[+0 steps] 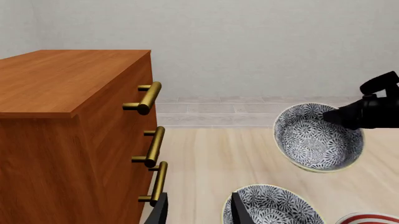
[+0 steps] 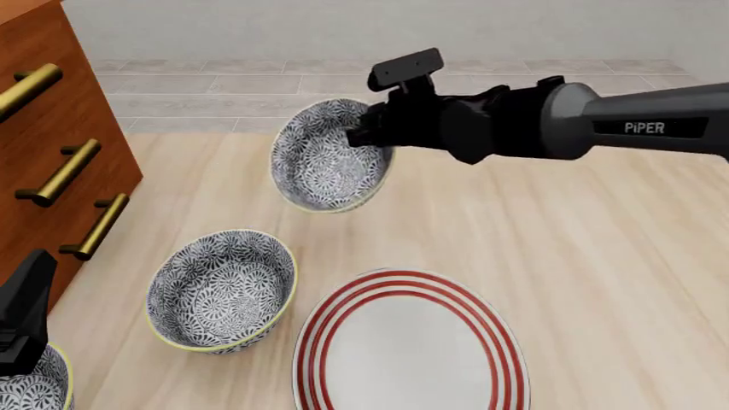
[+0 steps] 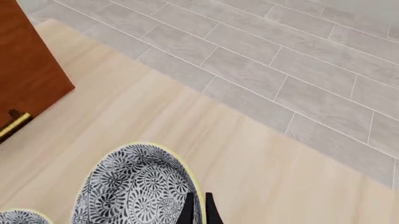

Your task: Pick up the bowl and put it in the front on the plate.

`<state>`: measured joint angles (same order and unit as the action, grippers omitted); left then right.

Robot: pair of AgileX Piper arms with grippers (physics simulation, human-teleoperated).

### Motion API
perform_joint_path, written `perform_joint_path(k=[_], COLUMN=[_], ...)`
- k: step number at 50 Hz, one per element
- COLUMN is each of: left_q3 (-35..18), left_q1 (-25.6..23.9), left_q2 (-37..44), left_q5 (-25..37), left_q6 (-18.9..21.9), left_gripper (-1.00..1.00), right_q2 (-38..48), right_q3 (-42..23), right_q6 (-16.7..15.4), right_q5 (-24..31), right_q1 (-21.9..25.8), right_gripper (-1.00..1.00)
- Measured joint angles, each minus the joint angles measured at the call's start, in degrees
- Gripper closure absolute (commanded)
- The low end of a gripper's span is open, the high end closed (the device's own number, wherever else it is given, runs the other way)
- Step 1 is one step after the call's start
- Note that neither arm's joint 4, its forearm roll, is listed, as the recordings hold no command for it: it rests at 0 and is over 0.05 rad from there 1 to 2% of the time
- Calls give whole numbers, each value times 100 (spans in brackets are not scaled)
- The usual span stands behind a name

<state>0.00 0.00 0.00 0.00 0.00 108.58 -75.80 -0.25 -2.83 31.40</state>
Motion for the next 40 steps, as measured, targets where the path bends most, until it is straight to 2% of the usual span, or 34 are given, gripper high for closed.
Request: perform_joint_path(k=[40], left_q3=[0], left_q1=[0], left_q2=[0], left_q5=[0], left_q6=[0], left_gripper=[-100], right_q2=[-1992], right_q3=[1849], right_q6=[1], right_q5=[140], right_q1=[289], right_gripper=[100])
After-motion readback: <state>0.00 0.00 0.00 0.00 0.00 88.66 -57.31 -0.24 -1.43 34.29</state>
